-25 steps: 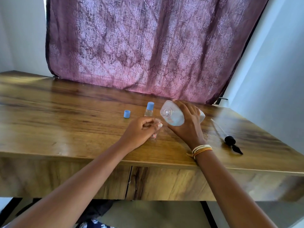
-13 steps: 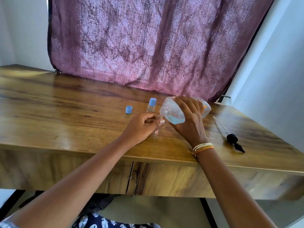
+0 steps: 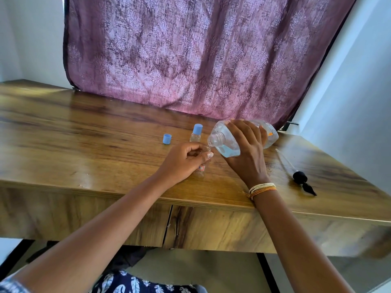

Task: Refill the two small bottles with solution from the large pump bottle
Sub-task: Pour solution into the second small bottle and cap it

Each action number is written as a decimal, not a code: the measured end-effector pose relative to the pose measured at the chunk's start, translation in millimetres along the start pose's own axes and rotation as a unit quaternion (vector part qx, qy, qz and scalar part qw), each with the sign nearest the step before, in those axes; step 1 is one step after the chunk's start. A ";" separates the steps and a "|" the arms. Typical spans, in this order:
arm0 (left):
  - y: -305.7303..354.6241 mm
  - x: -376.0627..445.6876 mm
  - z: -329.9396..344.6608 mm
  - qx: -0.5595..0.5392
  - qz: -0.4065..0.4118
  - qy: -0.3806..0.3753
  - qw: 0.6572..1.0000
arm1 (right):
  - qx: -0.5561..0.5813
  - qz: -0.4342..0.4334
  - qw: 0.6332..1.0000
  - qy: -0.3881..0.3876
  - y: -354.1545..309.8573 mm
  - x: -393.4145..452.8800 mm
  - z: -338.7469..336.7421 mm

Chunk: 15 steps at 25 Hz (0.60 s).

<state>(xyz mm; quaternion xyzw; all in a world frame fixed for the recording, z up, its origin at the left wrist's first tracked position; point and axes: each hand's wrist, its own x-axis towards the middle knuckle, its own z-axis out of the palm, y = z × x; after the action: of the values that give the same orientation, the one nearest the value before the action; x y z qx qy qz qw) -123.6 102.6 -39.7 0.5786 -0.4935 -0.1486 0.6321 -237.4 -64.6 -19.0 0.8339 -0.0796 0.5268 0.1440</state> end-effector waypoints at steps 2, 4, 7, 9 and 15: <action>-0.2 0.4 0.0 -0.002 -0.001 -0.001 1.000 | -0.006 0.000 1.000 0.003 0.4 0.0 -0.2; -0.3 0.5 -0.2 -0.002 -0.003 -0.001 1.000 | -0.009 0.001 1.000 0.007 0.5 0.0 -0.4; 1.0 -0.6 0.0 0.003 -0.005 0.000 1.000 | -0.007 0.000 1.000 0.014 0.0 -0.2 -1.1; 2.0 -1.2 0.0 0.004 -0.005 0.000 1.000 | -0.009 -0.003 1.000 0.015 0.1 -0.3 -1.3; 1.7 -1.7 -0.7 0.012 -0.010 0.001 1.000 | -0.009 -0.002 1.000 0.008 -0.5 -0.4 -1.3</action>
<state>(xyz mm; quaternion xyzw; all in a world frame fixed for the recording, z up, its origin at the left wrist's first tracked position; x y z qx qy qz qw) -124.5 104.8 -38.9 0.5911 -0.4887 -0.1487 0.6242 -238.5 -63.8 -18.8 0.8286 -0.0818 0.5322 0.1532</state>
